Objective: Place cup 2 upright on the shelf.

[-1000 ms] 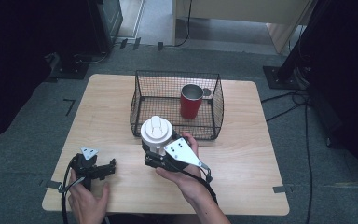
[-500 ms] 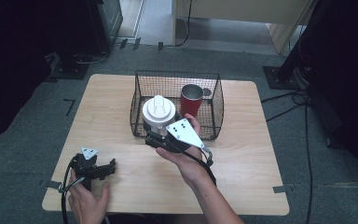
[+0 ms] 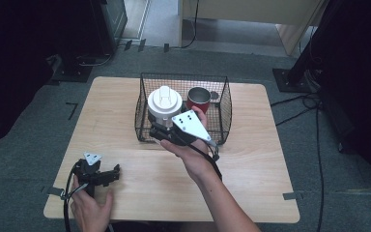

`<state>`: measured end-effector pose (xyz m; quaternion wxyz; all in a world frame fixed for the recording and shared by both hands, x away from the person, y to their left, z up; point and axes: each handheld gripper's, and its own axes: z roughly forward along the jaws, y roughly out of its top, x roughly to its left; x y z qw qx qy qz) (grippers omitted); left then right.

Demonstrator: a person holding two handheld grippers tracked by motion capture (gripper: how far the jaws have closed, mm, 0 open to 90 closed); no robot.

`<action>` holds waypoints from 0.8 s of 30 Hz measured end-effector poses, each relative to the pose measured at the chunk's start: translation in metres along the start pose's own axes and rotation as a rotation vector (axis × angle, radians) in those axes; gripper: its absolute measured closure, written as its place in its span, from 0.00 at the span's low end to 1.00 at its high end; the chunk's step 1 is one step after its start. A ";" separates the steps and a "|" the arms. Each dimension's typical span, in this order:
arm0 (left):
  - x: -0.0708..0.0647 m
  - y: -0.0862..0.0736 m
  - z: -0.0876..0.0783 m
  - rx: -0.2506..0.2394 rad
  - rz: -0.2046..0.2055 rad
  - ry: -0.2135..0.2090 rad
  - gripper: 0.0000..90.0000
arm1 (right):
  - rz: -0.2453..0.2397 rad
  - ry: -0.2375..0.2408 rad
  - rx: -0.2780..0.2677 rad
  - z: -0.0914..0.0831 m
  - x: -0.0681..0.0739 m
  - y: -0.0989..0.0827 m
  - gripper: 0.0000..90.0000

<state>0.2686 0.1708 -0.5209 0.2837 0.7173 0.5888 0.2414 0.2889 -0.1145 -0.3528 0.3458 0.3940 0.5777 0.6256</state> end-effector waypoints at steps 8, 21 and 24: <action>0.000 0.000 0.000 0.000 0.000 0.000 0.00 | -0.010 -0.031 -0.010 0.012 -0.003 0.007 0.17; 0.000 0.000 0.000 0.000 0.001 0.000 0.00 | -0.009 -0.064 -0.026 0.034 -0.010 0.015 0.17; 0.000 0.000 0.000 0.000 0.001 0.000 0.00 | -0.007 -0.069 -0.034 0.039 -0.012 0.016 0.17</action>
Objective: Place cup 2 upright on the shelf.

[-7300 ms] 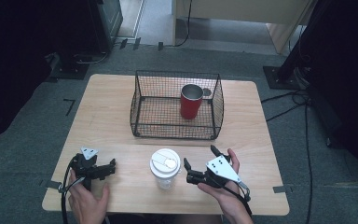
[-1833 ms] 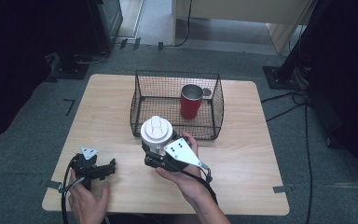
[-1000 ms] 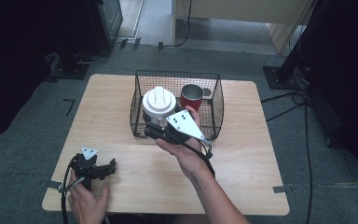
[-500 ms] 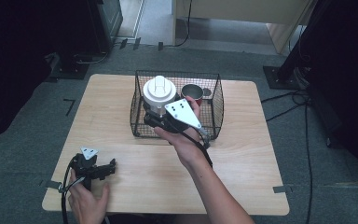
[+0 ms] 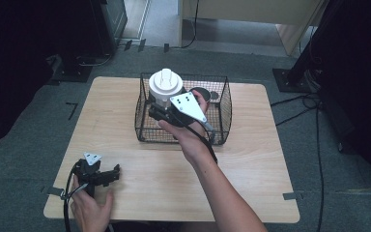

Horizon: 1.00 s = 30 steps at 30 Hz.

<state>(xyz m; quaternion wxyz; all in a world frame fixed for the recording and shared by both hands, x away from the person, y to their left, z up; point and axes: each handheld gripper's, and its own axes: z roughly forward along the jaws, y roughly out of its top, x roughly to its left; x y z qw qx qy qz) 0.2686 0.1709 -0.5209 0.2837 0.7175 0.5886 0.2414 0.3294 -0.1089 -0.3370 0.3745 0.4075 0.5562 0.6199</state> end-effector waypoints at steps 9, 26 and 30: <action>0.000 0.001 0.001 -0.001 0.002 -0.001 0.00 | 0.010 -0.025 -0.014 0.022 -0.003 -0.001 0.17; 0.000 0.001 0.001 -0.001 0.003 -0.001 0.00 | -0.009 -0.074 0.028 0.063 -0.015 -0.030 0.17; 0.000 0.001 0.001 -0.001 0.003 0.000 0.00 | -0.017 -0.089 0.049 0.075 -0.016 -0.040 0.17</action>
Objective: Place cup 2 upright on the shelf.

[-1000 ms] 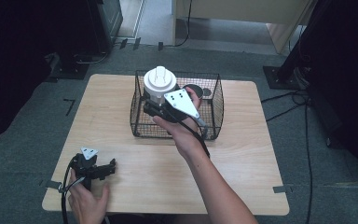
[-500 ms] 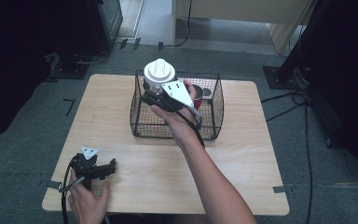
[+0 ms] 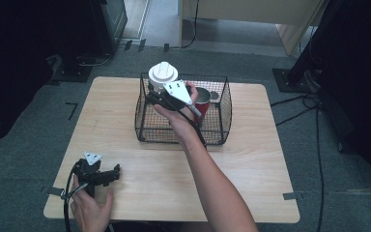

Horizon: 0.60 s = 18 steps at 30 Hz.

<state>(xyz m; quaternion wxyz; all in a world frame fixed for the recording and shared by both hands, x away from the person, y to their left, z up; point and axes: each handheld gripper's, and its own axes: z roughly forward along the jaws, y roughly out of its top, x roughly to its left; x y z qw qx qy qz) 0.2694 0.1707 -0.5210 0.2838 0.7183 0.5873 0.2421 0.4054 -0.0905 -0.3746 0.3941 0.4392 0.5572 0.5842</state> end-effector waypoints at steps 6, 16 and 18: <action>0.000 0.000 0.000 0.000 0.000 0.000 0.00 | 0.016 -0.026 0.020 0.018 -0.001 -0.012 0.17; 0.000 0.000 0.000 0.000 0.001 -0.001 0.00 | 0.018 -0.043 0.058 0.042 -0.003 -0.035 0.17; 0.000 0.000 0.000 0.001 0.001 0.000 0.00 | 0.011 -0.047 0.064 0.045 -0.003 -0.038 0.17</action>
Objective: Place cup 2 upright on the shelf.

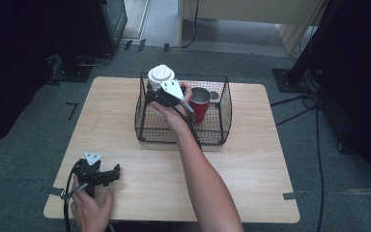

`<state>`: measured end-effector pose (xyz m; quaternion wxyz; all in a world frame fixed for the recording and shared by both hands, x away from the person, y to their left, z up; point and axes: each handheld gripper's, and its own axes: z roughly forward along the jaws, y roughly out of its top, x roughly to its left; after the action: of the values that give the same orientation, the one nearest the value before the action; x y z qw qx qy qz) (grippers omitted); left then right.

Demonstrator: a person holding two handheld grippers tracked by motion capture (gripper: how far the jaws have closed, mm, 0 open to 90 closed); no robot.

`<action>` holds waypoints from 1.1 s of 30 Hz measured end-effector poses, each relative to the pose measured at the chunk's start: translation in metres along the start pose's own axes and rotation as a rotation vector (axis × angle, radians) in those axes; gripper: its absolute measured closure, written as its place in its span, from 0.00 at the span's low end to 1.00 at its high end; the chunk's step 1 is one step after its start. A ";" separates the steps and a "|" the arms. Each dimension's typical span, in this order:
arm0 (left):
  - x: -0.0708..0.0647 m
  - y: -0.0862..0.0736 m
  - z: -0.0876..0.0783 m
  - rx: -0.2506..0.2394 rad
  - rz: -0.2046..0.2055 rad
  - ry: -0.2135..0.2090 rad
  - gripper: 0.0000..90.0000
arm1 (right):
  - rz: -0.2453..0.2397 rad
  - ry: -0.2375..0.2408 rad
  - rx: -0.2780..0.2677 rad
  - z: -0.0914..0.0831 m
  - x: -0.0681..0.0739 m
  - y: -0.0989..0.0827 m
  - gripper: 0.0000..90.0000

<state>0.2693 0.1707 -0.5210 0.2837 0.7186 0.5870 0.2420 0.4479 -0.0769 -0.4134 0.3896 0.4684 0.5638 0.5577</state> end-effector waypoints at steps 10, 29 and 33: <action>0.000 0.000 0.000 0.000 0.000 0.000 0.00 | -0.029 -0.015 0.051 0.014 0.002 -0.016 0.17; 0.000 0.000 0.000 -0.002 -0.002 0.000 0.00 | -0.071 -0.007 0.125 0.017 0.003 -0.032 0.17; 0.000 0.000 0.000 -0.002 -0.002 0.000 0.00 | -0.073 -0.001 0.131 0.016 0.003 -0.032 0.17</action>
<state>0.2694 0.1706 -0.5211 0.2845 0.7178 0.5876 0.2421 0.4598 -0.0682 -0.4462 0.3783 0.4723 0.6156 0.5049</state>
